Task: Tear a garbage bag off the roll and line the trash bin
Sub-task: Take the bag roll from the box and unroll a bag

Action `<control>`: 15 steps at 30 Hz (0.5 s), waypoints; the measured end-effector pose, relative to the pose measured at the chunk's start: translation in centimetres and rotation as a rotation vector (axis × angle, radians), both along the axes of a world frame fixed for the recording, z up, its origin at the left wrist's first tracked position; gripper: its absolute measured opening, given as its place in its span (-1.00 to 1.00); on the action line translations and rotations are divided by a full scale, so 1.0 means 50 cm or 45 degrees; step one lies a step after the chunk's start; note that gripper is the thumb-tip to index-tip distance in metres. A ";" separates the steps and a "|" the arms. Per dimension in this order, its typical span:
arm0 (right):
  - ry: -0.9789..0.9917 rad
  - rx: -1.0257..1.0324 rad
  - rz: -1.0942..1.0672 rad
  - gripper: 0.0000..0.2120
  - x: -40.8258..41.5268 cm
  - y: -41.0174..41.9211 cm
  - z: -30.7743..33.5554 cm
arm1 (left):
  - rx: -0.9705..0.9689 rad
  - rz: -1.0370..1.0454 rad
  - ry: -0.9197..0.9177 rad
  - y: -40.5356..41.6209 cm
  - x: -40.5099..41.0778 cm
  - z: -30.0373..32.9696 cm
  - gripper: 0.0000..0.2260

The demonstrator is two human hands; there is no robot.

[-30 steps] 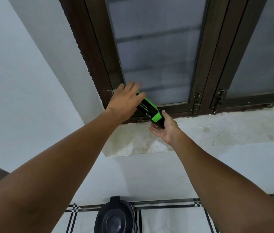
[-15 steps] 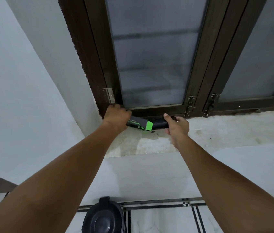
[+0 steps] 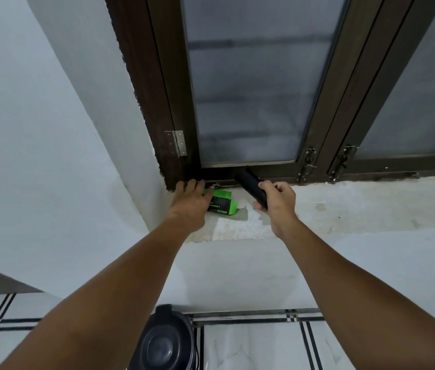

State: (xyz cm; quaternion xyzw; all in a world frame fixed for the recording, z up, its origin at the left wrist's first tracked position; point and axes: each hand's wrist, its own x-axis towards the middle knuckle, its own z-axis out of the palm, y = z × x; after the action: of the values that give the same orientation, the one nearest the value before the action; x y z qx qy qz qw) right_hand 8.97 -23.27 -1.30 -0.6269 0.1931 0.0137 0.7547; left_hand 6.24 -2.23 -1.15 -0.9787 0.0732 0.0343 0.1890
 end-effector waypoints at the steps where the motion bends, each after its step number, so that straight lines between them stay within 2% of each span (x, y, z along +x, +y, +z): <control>1: -0.009 0.020 0.034 -0.72 -0.001 0.006 0.002 | -0.055 0.014 -0.033 -0.002 -0.002 0.004 -0.35; 4: -0.033 0.067 0.152 -0.70 -0.009 0.033 0.013 | -0.274 0.170 -0.169 -0.016 -0.003 0.023 -0.51; 7: -0.056 0.070 0.248 -0.70 -0.016 0.058 0.016 | -0.429 0.289 -0.007 -0.024 0.001 0.038 -0.62; 11: -0.065 0.080 0.346 -0.72 -0.026 0.074 0.024 | -0.593 0.315 -0.045 -0.017 -0.008 0.034 -0.75; 13: -0.075 0.067 0.367 -0.74 -0.027 0.077 0.030 | -0.921 0.463 -0.150 -0.015 -0.007 0.030 -0.76; 15: -0.095 0.093 0.403 -0.78 -0.028 0.079 0.037 | -1.491 0.636 -0.220 -0.022 -0.004 0.045 -0.63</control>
State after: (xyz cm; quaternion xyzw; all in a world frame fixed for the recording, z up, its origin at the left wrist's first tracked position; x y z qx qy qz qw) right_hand 7.59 -19.33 0.57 -0.6216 0.0633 0.1161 0.7721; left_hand 6.05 -3.31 1.11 -0.9065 -0.1659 -0.0473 -0.3853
